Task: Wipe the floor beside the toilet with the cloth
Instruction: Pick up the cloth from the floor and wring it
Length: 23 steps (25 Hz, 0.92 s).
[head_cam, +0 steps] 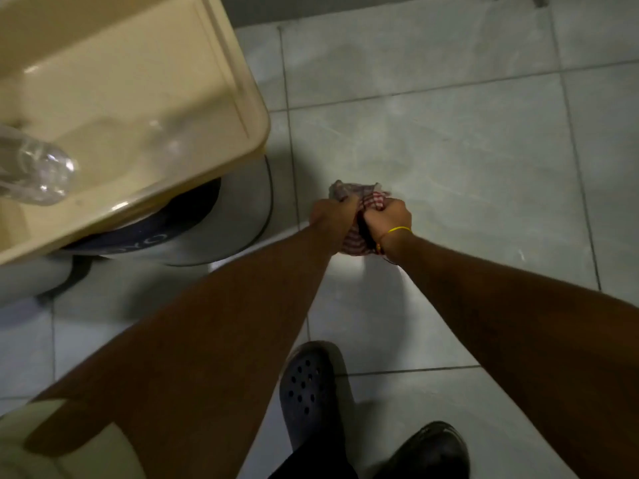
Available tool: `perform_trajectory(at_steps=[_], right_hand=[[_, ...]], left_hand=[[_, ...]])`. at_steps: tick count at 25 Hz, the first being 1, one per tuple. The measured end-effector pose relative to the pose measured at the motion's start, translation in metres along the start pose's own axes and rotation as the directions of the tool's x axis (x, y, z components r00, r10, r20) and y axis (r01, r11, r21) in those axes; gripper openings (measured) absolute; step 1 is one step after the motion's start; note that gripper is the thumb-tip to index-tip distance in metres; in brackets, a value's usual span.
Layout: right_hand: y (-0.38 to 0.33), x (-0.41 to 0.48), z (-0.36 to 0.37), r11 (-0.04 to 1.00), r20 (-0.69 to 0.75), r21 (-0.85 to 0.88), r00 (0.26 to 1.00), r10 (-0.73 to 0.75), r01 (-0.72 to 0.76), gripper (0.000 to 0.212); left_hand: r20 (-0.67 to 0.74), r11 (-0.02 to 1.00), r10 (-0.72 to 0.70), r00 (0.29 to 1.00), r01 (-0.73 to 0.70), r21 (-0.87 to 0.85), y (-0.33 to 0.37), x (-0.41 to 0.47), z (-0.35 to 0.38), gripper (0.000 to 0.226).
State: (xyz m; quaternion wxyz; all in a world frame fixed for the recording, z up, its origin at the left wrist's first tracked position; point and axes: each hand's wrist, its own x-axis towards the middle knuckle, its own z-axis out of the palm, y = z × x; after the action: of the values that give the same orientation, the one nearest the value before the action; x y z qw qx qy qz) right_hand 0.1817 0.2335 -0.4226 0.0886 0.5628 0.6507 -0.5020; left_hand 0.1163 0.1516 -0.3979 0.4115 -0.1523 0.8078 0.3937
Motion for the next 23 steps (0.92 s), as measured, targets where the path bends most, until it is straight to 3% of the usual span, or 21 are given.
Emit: perform_trajectory(at_steps=[4,7,10,14,17,21,23], right_hand=[[-0.064,-0.050,-0.055,0.977,-0.018,0.210,0.999,-0.035,0.038,0.039],[-0.135,-0.095,-0.107,0.954,-0.063,0.252,0.986,-0.154,0.166,0.060],[-0.216,-0.142,-0.144,0.936,-0.020,0.146,0.947,-0.320,0.320,0.075],[-0.306,-0.188,-0.137,0.876,0.058,-0.041,0.876,-0.479,0.481,0.066],[-0.335,-0.200,-0.094,0.761,0.258,-0.274,0.807,-0.531,0.588,0.068],[-0.316,-0.194,-0.015,0.550,0.476,-0.469,0.722,-0.501,0.691,0.079],[-0.299,-0.187,0.019,0.433,0.537,-0.534,0.687,-0.490,0.726,0.083]], left_hand=[[0.000,0.987,0.158,0.987,-0.158,0.018,0.071,-0.070,-0.035,0.016],[0.127,0.945,0.324,0.937,-0.326,-0.007,0.135,-0.124,-0.073,0.028],[0.130,0.902,0.421,0.898,-0.429,0.042,0.203,-0.173,-0.123,0.033],[-0.019,0.832,0.534,0.845,-0.521,0.189,0.250,-0.196,-0.193,0.038],[-0.074,0.819,0.552,0.830,-0.524,0.233,0.233,-0.178,-0.242,0.047],[-0.066,0.890,0.430,0.900,-0.410,0.201,0.166,-0.142,-0.276,0.046],[-0.071,0.863,0.439,0.896,-0.399,0.310,0.137,-0.123,-0.280,0.050]])
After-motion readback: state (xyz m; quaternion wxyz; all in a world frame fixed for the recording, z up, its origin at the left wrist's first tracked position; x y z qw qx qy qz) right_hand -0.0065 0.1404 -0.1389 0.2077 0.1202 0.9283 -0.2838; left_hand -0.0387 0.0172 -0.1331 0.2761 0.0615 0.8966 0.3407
